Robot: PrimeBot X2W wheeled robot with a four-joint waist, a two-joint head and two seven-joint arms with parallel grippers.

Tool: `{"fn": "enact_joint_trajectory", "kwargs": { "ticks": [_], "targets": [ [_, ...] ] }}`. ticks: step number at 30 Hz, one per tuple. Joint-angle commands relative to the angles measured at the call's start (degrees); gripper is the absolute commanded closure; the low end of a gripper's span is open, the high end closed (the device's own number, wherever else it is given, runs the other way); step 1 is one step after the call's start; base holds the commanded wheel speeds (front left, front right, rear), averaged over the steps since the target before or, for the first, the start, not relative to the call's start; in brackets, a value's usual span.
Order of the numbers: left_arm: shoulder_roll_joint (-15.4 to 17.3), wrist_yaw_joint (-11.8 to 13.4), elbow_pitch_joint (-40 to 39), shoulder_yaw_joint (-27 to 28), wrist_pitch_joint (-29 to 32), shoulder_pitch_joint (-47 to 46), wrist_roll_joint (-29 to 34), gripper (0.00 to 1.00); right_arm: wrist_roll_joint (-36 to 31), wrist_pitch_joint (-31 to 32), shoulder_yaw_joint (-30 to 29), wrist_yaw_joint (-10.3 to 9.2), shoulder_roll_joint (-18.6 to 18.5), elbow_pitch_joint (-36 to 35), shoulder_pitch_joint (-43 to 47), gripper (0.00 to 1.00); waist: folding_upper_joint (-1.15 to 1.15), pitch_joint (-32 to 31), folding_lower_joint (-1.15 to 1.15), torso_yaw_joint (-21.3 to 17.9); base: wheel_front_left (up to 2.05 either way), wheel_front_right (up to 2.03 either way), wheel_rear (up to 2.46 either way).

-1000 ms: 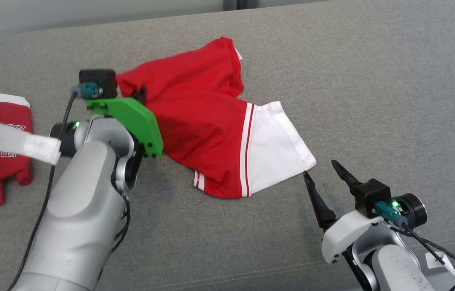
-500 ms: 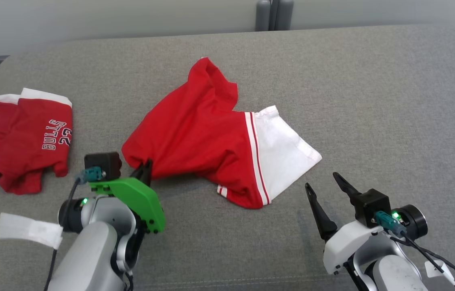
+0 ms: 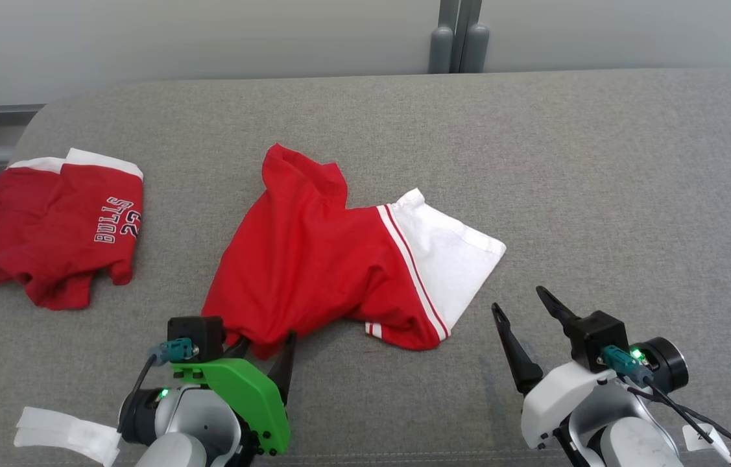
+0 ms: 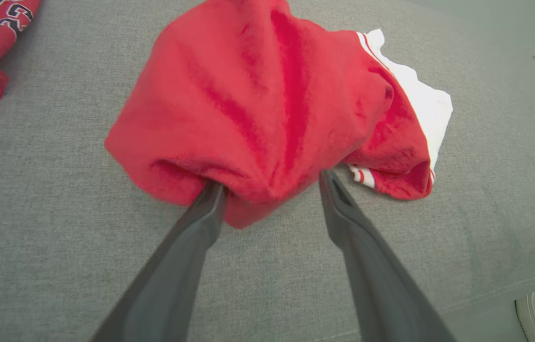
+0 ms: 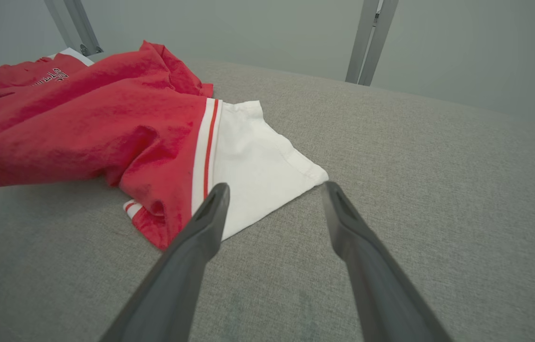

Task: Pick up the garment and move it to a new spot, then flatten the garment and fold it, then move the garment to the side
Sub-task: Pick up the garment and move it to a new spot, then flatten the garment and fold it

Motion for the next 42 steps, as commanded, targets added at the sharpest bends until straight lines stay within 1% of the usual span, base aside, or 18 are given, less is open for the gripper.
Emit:
{"fn": "enact_joint_trajectory", "kwargs": {
  "ticks": [1,6,9,12,13,17,20,23,29,33,37,42],
  "targets": [
    [0.46,0.5,-0.61,-0.23,0.46,0.96,0.04,0.0,0.22,0.13,0.0,-0.02,-0.13,-0.08,0.43,0.0,0.0,-0.2,0.0,-0.21,0.0,0.0,0.0],
    [1.17,1.15,-1.74,0.12,1.65,0.74,-0.35,0.0,0.38,0.04,-0.08,-0.02,-0.13,-0.05,0.43,0.0,0.0,-0.3,0.0,-0.6,0.0,0.0,0.0],
    [2.26,2.35,-3.23,1.31,2.92,-0.64,-0.35,0.0,0.48,0.06,-0.3,-0.02,-0.14,-0.07,0.61,0.0,0.0,-0.28,0.0,-0.97,0.0,0.0,0.0],
    [4.13,4.15,-5.56,3.47,3.76,-2.33,0.3,0.0,0.66,0.04,-0.49,-0.02,-0.13,-0.1,0.84,0.0,0.0,-0.23,0.0,-1.43,0.0,0.0,0.0],
    [5.27,5.24,-7.04,4.91,4.33,-3.18,0.6,0.0,0.82,0.15,-0.47,-0.02,-0.13,-0.11,0.83,0.0,0.0,-0.1,0.0,-1.88,0.0,0.0,0.0],
    [7.9,6.56,-9.05,7.33,5.63,-6.22,1.24,0.0,0.89,0.23,-0.33,-0.02,-0.13,-0.35,0.18,0.0,0.0,0.68,0.0,-3.11,0.0,0.0,0.0],
    [9.44,6.25,-8.35,7.78,7.14,-9.3,2.01,0.0,0.84,0.16,-0.29,-0.02,-0.12,-0.56,-0.49,0.0,0.0,1.77,0.0,-4.13,0.0,0.0,0.0],
    [10.25,5.25,-5.05,6.9,8.93,-13.64,2.82,0.0,0.74,0.11,0.02,-0.02,-0.12,-0.72,-1.16,0.0,0.0,3.31,0.0,-5.44,0.0,0.0,0.0],
    [9.91,1.87,5.23,5.05,11.95,-23.45,3.51,0.0,0.29,-0.08,0.72,-0.02,-0.12,-1.09,-3.22,0.0,0.0,7.2,0.0,-8.91,0.0,0.0,0.0],
    [9.65,0.62,11.39,4.37,14.26,-30.03,3.86,0.0,0.1,-0.34,1.07,-0.02,-0.12,-1.37,-4.37,0.0,0.0,9.78,0.0,-11.11,0.0,0.0,0.0],
    [9.93,0.37,16.33,3.2,18.42,-36.23,4.95,0.0,0.24,-0.52,1.72,-0.02,-0.1,-1.61,-5.3,0.0,0.0,11.98,0.0,-13.08,0.0,0.0,0.0],
    [10.53,-0.03,20.7,1.7,23.02,-42.15,6.21,0.0,0.64,-0.92,2.66,-0.02,-0.09,-1.75,-6.21,0.0,0.0,14.49,0.0,-15.07,0.0,0.0,0.0]
  ]
}}
